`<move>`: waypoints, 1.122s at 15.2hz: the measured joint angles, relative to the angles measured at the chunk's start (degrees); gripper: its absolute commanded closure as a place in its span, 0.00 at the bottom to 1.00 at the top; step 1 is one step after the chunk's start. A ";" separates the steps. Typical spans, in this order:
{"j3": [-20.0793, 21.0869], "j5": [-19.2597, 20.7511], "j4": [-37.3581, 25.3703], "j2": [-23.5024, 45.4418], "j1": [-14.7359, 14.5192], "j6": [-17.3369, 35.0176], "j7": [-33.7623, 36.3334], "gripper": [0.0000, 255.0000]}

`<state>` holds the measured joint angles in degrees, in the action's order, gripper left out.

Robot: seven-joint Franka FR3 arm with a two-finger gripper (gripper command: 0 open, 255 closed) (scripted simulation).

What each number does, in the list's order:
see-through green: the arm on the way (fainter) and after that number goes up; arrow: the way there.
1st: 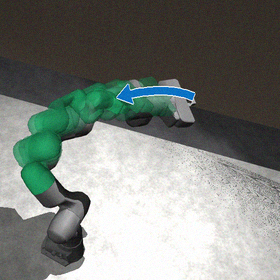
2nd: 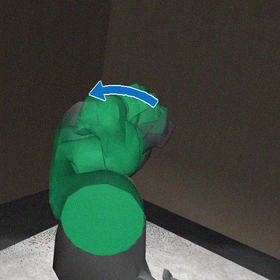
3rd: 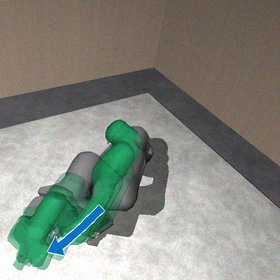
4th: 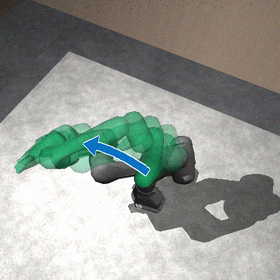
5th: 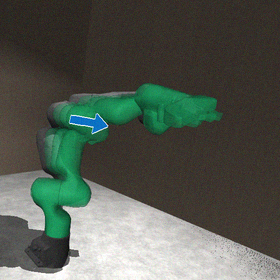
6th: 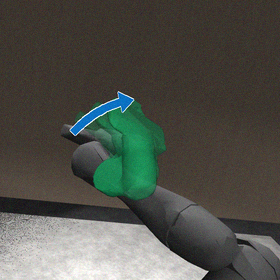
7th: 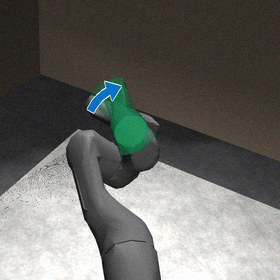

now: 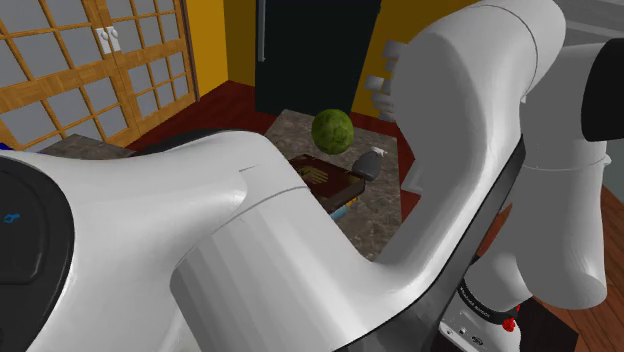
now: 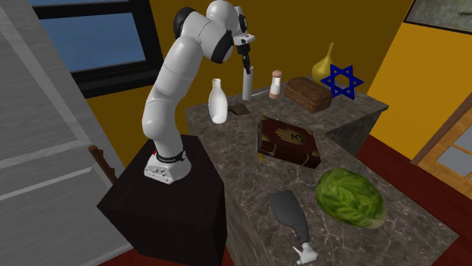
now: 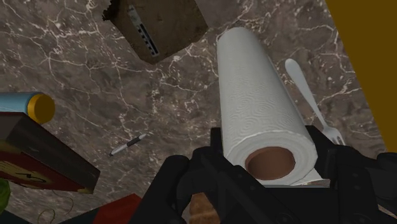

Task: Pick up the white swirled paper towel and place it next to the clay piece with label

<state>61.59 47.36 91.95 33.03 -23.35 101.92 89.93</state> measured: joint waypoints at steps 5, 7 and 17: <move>-0.27 0.42 0.77 0.34 0.02 0.84 0.51 1.00; -0.28 0.43 0.78 0.35 0.02 0.86 0.52 1.00; 0.92 -1.17 -1.34 -1.14 -0.29 -1.95 -0.49 0.00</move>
<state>62.51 46.19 90.61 31.88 -23.63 99.97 89.44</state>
